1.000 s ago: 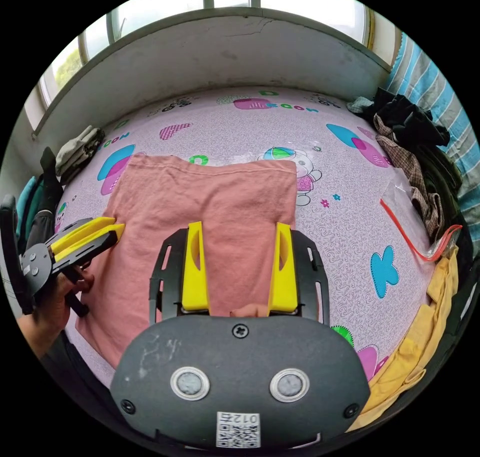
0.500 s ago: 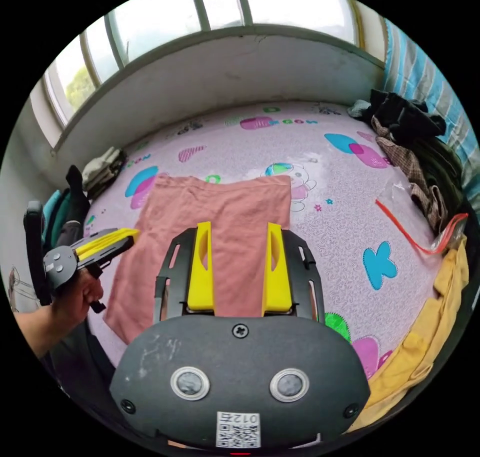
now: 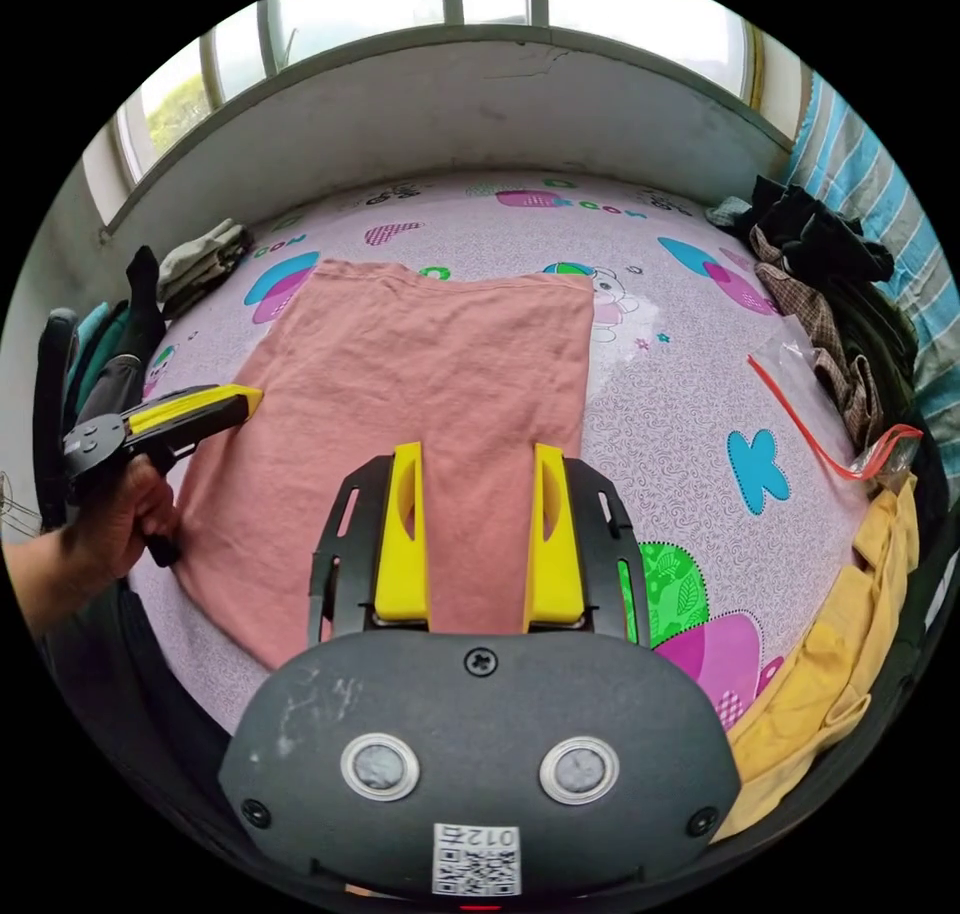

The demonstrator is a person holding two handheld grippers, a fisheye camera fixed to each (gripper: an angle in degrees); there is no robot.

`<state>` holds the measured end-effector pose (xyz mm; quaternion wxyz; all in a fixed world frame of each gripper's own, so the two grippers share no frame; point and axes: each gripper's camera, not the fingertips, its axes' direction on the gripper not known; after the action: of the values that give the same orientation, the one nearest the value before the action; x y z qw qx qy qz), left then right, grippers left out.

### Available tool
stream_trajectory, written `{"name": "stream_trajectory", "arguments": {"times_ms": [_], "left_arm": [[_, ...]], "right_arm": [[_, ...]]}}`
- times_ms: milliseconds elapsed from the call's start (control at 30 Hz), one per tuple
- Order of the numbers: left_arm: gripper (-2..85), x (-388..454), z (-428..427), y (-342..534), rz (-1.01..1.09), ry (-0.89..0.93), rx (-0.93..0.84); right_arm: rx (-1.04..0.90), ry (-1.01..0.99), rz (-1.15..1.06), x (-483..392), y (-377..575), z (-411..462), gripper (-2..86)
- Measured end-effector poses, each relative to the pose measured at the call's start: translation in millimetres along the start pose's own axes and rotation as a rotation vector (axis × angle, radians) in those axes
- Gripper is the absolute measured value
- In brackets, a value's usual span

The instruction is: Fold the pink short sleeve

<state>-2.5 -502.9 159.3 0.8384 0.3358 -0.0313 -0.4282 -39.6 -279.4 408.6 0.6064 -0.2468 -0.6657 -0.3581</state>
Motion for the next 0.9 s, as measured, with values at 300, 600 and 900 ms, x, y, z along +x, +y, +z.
{"name": "stream_trajectory", "arguments": {"times_ms": [300,600,900], "left_arm": [[0.5,3,-26,5,0.075,0.084,0.013],[0.5,34,-9,17,-0.005,0.011,0.005],[0.1,12,5,32,0.030,0.038,-0.011]], "right_arm": [[0.013,-0.127,0.045,35,21,-14,12.2],[0.138,-0.028,0.108,-3,38,-9,14.5],[-0.008,0.037,0.021,-2,48,15,15.0]]}}
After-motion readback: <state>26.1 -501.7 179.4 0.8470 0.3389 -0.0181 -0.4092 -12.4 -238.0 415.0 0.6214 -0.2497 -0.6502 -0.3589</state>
